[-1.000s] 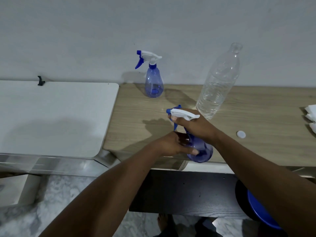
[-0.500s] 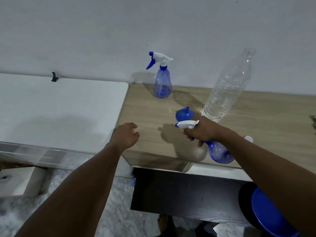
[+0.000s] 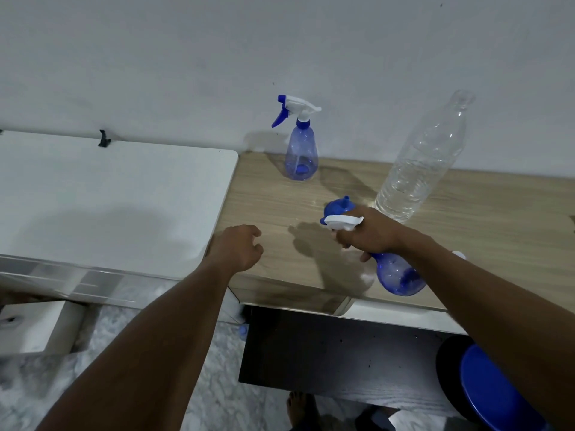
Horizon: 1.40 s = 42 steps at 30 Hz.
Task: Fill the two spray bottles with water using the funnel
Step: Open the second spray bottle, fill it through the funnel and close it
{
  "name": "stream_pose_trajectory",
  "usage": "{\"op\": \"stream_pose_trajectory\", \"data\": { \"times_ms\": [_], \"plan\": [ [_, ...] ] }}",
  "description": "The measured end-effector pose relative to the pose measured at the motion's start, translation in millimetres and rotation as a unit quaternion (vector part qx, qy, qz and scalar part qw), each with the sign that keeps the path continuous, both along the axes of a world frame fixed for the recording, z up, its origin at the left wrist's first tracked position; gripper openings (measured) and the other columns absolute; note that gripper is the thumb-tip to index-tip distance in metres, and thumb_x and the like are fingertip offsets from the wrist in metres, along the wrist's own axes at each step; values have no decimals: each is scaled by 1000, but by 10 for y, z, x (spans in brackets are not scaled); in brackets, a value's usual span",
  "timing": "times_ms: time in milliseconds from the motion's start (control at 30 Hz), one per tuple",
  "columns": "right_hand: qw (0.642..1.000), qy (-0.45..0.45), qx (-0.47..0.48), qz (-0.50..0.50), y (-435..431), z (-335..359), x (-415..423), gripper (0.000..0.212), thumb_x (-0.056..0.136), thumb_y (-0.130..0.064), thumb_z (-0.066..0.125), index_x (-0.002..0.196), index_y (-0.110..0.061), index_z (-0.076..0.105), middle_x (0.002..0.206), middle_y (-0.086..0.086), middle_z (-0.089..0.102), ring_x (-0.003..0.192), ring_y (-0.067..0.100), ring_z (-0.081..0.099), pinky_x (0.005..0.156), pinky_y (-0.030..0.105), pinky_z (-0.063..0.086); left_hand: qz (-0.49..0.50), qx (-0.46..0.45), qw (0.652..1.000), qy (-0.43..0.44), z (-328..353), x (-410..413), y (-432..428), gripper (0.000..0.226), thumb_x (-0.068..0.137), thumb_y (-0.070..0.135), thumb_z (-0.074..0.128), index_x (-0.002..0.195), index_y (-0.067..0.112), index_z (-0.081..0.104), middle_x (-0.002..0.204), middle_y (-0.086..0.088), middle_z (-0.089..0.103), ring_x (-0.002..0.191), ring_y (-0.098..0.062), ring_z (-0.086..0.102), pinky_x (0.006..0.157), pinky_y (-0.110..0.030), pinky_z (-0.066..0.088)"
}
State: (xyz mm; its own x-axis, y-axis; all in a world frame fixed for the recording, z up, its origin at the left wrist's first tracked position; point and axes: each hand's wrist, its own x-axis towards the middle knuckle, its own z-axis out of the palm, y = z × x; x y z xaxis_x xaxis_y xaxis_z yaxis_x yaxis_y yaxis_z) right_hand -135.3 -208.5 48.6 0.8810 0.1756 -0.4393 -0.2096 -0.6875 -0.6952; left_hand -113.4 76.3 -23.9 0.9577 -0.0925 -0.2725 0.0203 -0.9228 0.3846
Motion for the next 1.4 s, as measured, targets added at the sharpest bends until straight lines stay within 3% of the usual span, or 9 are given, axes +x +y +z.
{"op": "stream_pose_trajectory", "data": {
  "times_ms": [233,333,467,633,767,867,1033,1267,1400],
  "plan": [
    [1000,-8,-11,-7,38,-58,50,15,87,-22,64,87,-7,66,76,19,67,69,36,67,47,36,58,-11,-3,1000,-7,7,52,-13,44,86,33,61,129,25,61,124,-1,68,116,-21,60,101,-36,48],
    [999,-26,20,-12,26,0,62,15,83,-24,65,95,-20,57,83,10,69,64,23,65,49,32,55,-16,-1,1000,-13,21,81,-20,44,85,34,61,128,25,61,122,-1,68,116,-21,61,100,-36,48],
    [994,-105,16,-8,-63,117,101,20,88,-21,67,102,-13,56,85,1,71,72,20,67,57,22,49,-22,-2,1000,-16,50,130,-55,43,86,35,61,129,26,61,124,-1,68,118,-20,60,100,-37,48],
    [983,-182,21,-20,-154,278,148,23,85,-25,76,95,-12,60,89,6,70,77,30,71,61,48,61,-28,-3,999,-25,119,227,-127,43,86,37,61,128,28,60,122,1,68,116,-19,61,99,-37,49],
    [976,-215,29,-25,-195,538,303,24,81,-22,81,95,-11,64,90,7,71,80,31,72,64,51,62,-31,-6,999,-36,216,330,-221,41,86,38,61,126,29,61,120,2,68,116,-19,59,99,-39,49],
    [960,-277,-13,-27,-221,794,487,20,82,-26,80,92,-16,67,88,0,70,81,21,68,73,36,56,-36,-19,998,-42,300,417,-322,41,85,37,62,126,29,61,119,2,67,115,-19,60,98,-40,49],
    [943,-321,-87,-29,-258,1129,946,20,85,-25,77,99,-16,68,81,-5,61,71,10,54,61,17,38,-47,-29,997,-51,425,569,-500,42,86,36,62,127,29,60,120,0,67,116,-20,59,99,-41,48],
    [945,-266,-190,-22,-283,797,1549,28,81,-15,77,107,-11,67,108,10,67,96,29,62,84,40,51,-67,-27,996,-49,479,731,-678,45,87,35,62,131,28,58,128,0,63,120,-20,57,101,-41,47],
    [937,-259,-229,-47,-296,510,1737,25,81,-13,74,104,-16,64,107,11,65,90,31,62,79,39,52,-79,-14,996,-44,470,785,-737,46,88,37,61,133,29,57,130,1,62,123,-19,55,101,-40,47]
  ]
}}
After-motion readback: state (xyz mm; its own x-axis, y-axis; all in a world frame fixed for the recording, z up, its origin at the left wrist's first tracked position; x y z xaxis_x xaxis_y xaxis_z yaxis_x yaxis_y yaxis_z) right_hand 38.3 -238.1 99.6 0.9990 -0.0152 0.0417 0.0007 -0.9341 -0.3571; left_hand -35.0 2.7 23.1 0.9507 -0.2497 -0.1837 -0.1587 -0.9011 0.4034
